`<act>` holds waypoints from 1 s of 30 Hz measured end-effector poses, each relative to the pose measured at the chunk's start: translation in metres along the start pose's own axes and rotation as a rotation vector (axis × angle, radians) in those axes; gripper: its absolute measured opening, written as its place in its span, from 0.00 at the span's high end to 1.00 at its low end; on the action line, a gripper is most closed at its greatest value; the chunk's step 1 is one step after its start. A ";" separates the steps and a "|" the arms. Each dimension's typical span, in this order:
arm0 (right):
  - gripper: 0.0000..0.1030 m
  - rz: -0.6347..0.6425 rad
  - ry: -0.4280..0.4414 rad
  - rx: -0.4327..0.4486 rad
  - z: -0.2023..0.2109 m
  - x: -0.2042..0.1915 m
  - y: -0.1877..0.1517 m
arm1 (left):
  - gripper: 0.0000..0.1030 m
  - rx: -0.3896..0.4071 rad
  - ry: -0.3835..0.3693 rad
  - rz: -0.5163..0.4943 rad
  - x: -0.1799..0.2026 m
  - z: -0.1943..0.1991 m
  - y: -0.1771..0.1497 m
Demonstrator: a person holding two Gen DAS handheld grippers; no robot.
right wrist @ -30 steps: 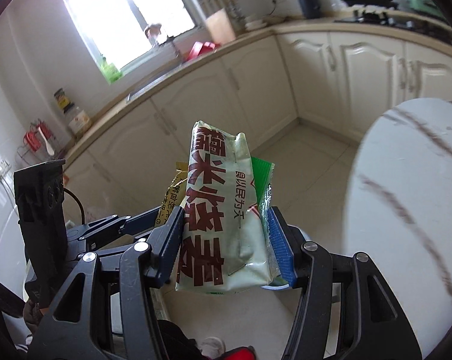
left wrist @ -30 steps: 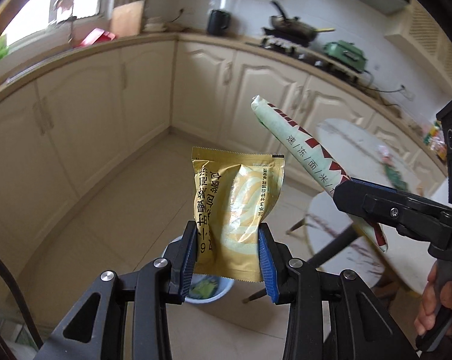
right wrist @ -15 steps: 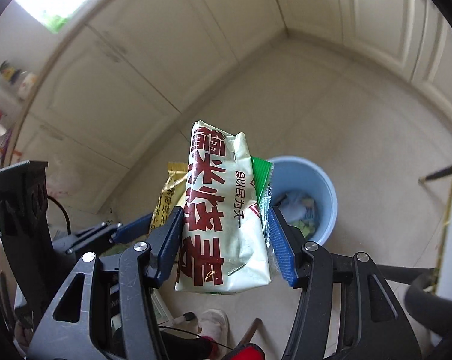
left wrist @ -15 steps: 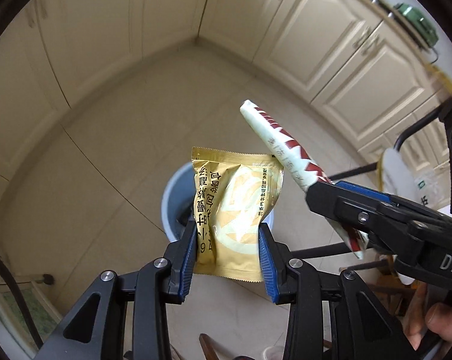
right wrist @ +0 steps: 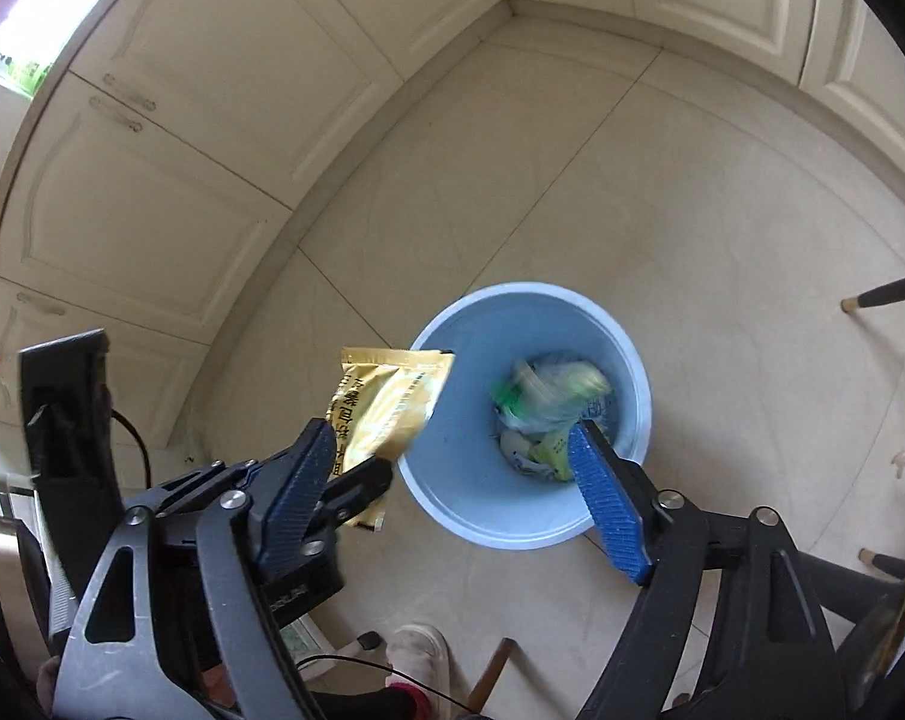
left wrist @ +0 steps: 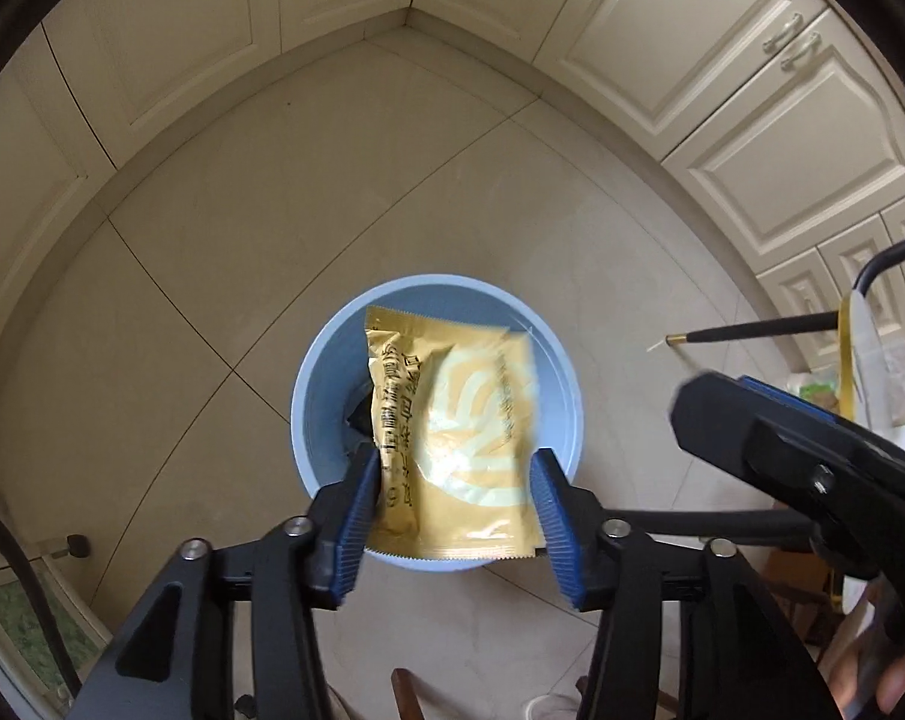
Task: Collect trash
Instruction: 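Open both tools over the bucket to drop the sachet and bag, then move both tools back from the bucket toward the table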
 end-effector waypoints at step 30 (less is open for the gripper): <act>0.00 0.353 -0.138 0.682 0.378 -0.145 -0.068 | 0.08 0.835 0.229 -0.057 0.207 0.392 -0.144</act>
Point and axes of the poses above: each gripper's, at about its wrist camera, not at the fingertips, and z roughly against the way its jaws point, x to its right, y to its top, the point moved 7 cm from there along -z, roughly the way its jaws point, and after that the axes turned 5 degrees about -y, right-handed, at the moved point
